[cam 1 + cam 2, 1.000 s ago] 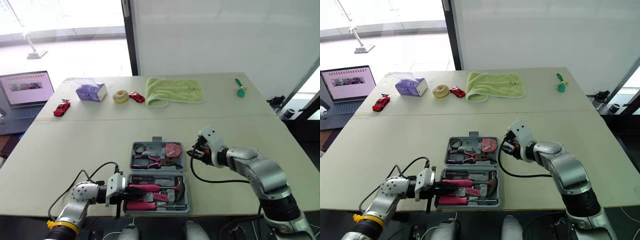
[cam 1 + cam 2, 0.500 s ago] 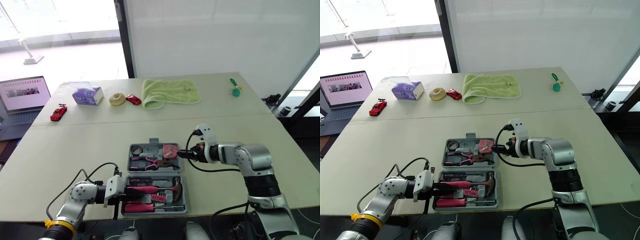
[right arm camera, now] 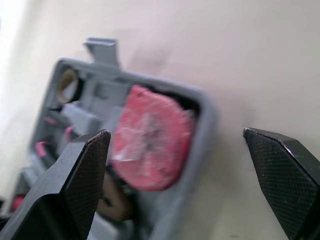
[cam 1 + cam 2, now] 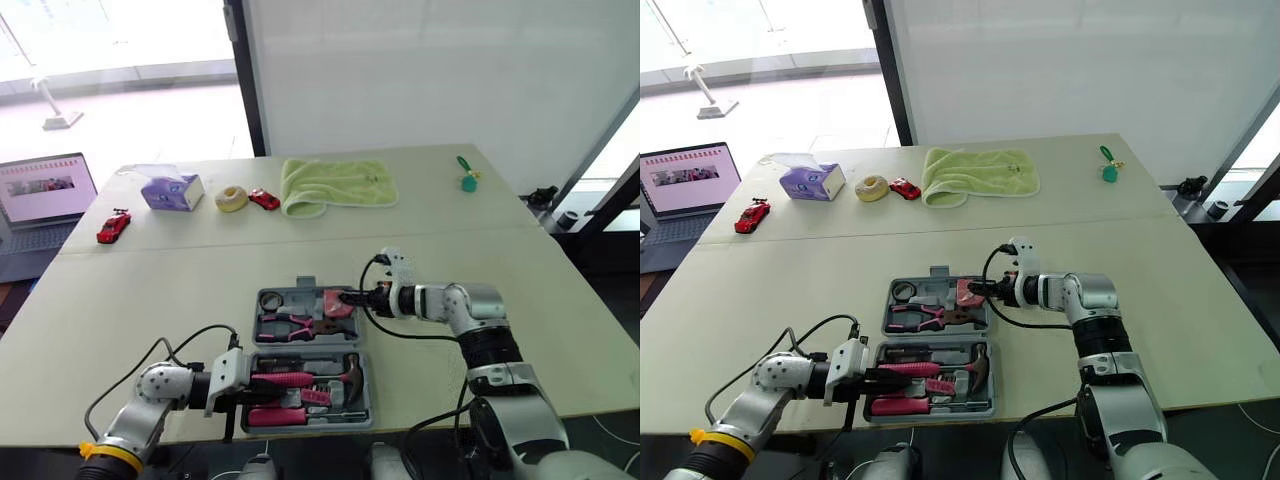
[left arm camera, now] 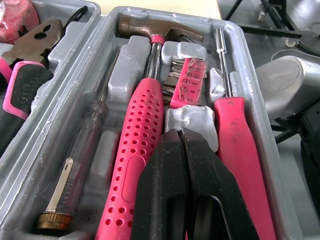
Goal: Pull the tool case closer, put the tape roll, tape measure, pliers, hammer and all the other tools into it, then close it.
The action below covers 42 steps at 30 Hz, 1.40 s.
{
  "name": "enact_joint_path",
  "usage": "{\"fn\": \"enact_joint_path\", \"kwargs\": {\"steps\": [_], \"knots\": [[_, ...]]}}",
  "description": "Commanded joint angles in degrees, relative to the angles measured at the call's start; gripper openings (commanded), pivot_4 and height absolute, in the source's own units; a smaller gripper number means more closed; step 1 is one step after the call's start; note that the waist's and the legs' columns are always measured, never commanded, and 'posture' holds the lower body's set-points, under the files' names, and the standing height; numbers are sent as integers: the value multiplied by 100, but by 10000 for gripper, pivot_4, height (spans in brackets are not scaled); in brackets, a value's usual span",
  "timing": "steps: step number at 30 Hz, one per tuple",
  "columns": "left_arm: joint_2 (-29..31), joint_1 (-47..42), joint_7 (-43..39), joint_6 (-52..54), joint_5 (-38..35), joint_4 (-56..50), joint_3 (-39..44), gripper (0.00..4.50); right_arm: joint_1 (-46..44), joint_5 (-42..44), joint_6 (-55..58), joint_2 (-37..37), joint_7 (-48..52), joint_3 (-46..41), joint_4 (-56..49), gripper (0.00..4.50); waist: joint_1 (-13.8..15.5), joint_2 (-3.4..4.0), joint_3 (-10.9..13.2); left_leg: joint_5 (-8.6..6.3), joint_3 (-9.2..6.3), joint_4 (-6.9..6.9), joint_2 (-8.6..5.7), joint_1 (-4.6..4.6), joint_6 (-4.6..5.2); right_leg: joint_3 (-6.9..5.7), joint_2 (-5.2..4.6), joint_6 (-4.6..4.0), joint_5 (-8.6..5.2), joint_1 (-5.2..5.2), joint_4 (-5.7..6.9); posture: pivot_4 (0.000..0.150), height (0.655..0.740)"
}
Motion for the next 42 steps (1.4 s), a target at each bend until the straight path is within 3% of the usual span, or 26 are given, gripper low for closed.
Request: {"fn": "enact_joint_path", "kwargs": {"steps": [1,10,23,33,38,42], "knots": [[31,133,-35,128,200,-7,-244,0,-194,357,-4,224,43,-373,285,44855,-7,0,0,0,0,0,0,-1,0,0,0,0,0,0,0,1500,7400],[56,213,-6,173,238,-106,-248,0,-426,1032,-37,254,192,-1309,413,44855,-53,4,4,0,0,-1,0,-4,0,1,0,0,0,-5,1,1500,7400],[232,79,52,409,15,-490,17,0,-128,1531,468,161,441,-1209,-258,44855,-58,2,6,-1,0,-2,0,-4,1,1,0,1,0,-6,1,1500,7400],[730,265,477,2325,-1012,-2525,702,0,-131,1521,293,58,540,-1182,-199,44855,-61,-11,63,0,0,-2,1,-15,1,3,1,1,0,-19,5,1500,7400],[1055,696,765,3656,-2306,-3115,1839,0,-84,1545,331,31,667,-1043,-320,44855,-59,-24,77,-1,0,-4,11,-24,2,5,10,0,-1,-36,11,1500,7400],[1612,1458,279,4236,-2965,-2616,2997,0,-2,1701,462,-7,744,-962,-737,44855,-79,-28,81,-3,0,-7,15,-28,5,6,15,-3,-2,-45,11,1500,7400]]}}
